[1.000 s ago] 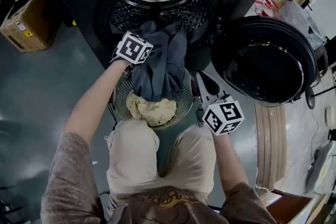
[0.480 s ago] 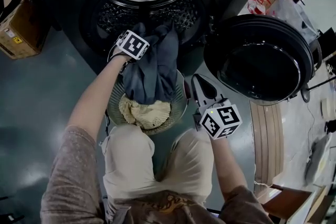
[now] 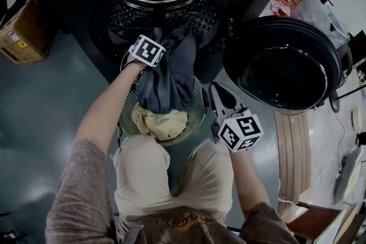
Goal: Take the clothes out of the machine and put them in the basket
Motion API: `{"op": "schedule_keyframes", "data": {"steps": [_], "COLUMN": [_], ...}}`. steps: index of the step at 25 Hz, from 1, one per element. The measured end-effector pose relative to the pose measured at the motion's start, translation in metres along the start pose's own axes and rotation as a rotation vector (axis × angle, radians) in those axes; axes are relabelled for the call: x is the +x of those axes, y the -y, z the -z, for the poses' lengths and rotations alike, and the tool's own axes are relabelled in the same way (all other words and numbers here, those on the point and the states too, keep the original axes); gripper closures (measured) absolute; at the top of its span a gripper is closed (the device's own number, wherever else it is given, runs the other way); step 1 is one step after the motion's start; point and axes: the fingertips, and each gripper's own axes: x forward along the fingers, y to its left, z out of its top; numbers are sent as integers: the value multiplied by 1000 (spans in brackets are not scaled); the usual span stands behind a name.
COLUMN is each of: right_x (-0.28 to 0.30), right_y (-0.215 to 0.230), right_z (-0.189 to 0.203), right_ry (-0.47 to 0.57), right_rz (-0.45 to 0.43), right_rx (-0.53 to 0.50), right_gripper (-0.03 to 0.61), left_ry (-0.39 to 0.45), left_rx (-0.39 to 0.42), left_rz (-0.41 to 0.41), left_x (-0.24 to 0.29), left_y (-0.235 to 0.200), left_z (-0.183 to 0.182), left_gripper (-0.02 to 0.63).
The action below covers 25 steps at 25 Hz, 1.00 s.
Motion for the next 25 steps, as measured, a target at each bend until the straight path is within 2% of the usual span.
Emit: {"op": "schedule_keyframes", "data": {"steps": [3,14,21,23,25], "right_x": [-2,3,10,12,12], "right_y": [0,-6,-18,-22,-25], "right_z": [-2,-11,-12,-12,-12], "right_ry": [8,25,31,32,33], "right_rz": [-2,-52,-93,-103,-107], "right_rx": [2,-5,-1,-2,1], "right_gripper": [581,581,581,581,581], "left_ry": [18,91,75,69,90], "left_rx": [-58,-58,-50,-38,-22], "left_rz": [54,220,320,329,305], "left_x": [-17,-122,-174,-178,-177], "left_y": [10,81,129,136,133], "left_z": [4,34,49,52,48], "left_gripper": [535,543,543,513,397]}}
